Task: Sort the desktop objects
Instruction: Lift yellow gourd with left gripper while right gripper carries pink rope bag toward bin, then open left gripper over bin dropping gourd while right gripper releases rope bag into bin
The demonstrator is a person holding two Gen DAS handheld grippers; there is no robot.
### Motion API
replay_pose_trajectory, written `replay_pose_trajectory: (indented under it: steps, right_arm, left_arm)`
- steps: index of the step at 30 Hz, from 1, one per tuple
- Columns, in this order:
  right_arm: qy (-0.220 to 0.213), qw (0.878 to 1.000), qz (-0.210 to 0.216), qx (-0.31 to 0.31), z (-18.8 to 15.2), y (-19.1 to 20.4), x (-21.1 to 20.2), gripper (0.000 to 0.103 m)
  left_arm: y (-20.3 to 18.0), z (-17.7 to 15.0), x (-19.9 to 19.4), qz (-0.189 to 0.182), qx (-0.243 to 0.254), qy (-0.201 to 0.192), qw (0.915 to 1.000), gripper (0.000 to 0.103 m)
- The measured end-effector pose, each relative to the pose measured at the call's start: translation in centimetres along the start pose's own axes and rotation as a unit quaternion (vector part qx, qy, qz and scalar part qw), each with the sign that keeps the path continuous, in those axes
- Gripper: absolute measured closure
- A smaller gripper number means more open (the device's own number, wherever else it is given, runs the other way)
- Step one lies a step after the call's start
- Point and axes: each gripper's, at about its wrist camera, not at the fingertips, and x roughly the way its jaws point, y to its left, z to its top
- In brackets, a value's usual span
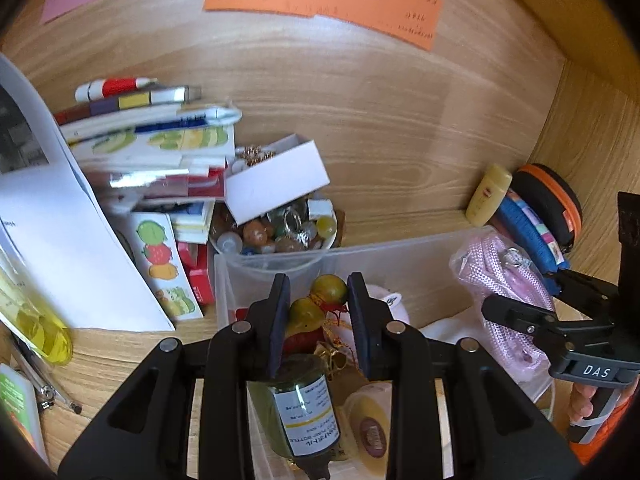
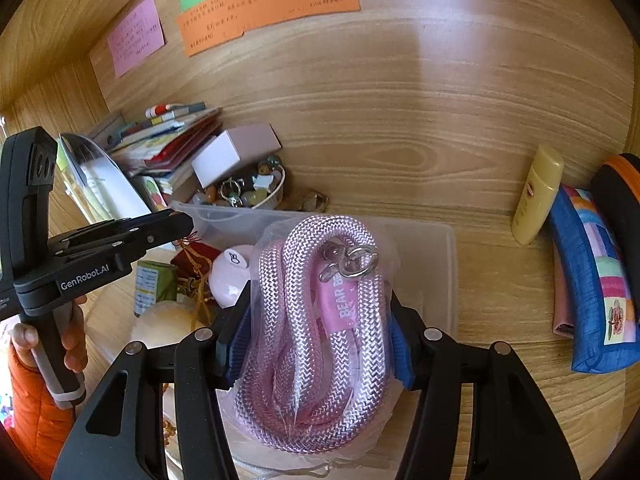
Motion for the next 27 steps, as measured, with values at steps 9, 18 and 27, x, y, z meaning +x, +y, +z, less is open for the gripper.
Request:
replay_pose_trajectory:
  steps: [9, 18, 27]
  right_arm:
    - [0.022, 0.999, -0.03, -0.021, -0.8, 0.9, 1.9, 0.048]
    - [0.017, 0.999, -0.044, -0.025, -0.8, 1.3, 2.0, 0.046]
    - [0.0, 0.999, -0.047, -0.02, -0.7, 1.4, 1.3, 0.026]
  left_arm:
    - [-0.2, 0.2, -0.3, 0.001, 0.003, 0.003, 1.0, 0.074]
    - [-0.4, 0.2, -0.4, 0.008, 0.012, 0.001, 0.9999, 0.058]
    - [-0.9, 0.3, -1.7, 0.022, 0.024, -0.025, 0.9992, 0.034]
